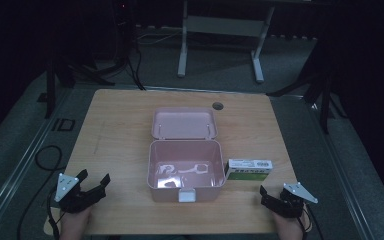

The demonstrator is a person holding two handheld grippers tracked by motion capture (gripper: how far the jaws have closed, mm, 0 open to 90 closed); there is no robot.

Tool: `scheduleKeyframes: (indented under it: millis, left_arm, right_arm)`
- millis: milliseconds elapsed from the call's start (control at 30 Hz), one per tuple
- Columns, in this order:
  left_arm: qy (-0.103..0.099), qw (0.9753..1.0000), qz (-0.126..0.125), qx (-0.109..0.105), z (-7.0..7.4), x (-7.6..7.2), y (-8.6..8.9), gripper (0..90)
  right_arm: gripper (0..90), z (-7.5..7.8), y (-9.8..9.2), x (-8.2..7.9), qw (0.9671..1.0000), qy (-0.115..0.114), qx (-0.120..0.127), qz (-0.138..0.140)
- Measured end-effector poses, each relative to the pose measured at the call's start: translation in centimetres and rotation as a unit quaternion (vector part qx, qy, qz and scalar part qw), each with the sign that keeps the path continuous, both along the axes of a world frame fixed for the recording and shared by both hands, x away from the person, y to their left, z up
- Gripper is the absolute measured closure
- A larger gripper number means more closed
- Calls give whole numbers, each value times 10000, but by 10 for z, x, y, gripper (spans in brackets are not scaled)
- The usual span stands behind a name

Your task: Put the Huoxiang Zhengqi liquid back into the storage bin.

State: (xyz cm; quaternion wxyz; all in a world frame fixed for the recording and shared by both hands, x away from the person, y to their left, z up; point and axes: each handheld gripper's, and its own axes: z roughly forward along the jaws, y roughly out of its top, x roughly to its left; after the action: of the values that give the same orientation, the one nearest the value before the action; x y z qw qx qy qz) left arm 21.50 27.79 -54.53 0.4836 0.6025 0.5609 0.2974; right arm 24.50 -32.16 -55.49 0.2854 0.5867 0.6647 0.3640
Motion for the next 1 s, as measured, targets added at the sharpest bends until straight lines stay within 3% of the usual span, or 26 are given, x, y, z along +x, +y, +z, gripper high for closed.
scheduleKeyframes:
  millis: [167, 367, 533, 700, 733, 800, 833, 867, 900, 933, 967, 1000]
  left_arm:
    - [1, 10000, -64, 16, 0, 0, -1, 152]
    - [-17, 10000, -77, -61, 0, -1, 0, 152]
    - [-20, 9999, -63, -111, 0, 0, 1, 152]
    - [-12, 9999, -61, -111, 0, 1, 0, 152]
    - [-12, 9999, -61, -111, 0, 1, 0, 152]
    - [-8, 9999, -55, -125, 0, 1, 0, 152]
    - [-8, 9999, -55, -125, 0, 1, 0, 152]
    - [-11, 9999, -51, -147, 0, 1, 1, 152]
    - [-10, 9999, -42, -162, 0, 1, 1, 152]
    - [-10, 9999, -42, -162, 0, 1, 1, 152]
    - [-12, 9998, -34, -190, 0, 1, 2, 152]
    - [-7, 9998, -33, -205, 0, 1, 3, 152]
  right_arm:
    - [107, 1, 2, 0, 9999, 157, 2, 35]
    - [107, 6, 2, 3, 9962, 762, -184, 386]
    - [108, 13, -5, 10, 9863, 1297, -426, 929]
    - [137, 29, -11, 18, 9705, 1638, -928, 1505]
    - [137, 29, -11, 18, 9705, 1638, -928, 1505]
    - [138, 40, -12, 22, 9603, 1817, -1229, 1722]
    - [138, 40, -12, 22, 9603, 1817, -1229, 1722]
    - [144, 47, -11, 26, 9505, 1921, -1476, 1947]
    - [144, 50, -11, 28, 9435, 1998, -1595, 2110]
    - [144, 50, -11, 28, 9435, 1998, -1595, 2110]
    - [139, 54, -9, 31, 9254, 2199, -1850, 2473]
    - [143, 56, -8, 32, 9149, 2236, -2057, 2657]
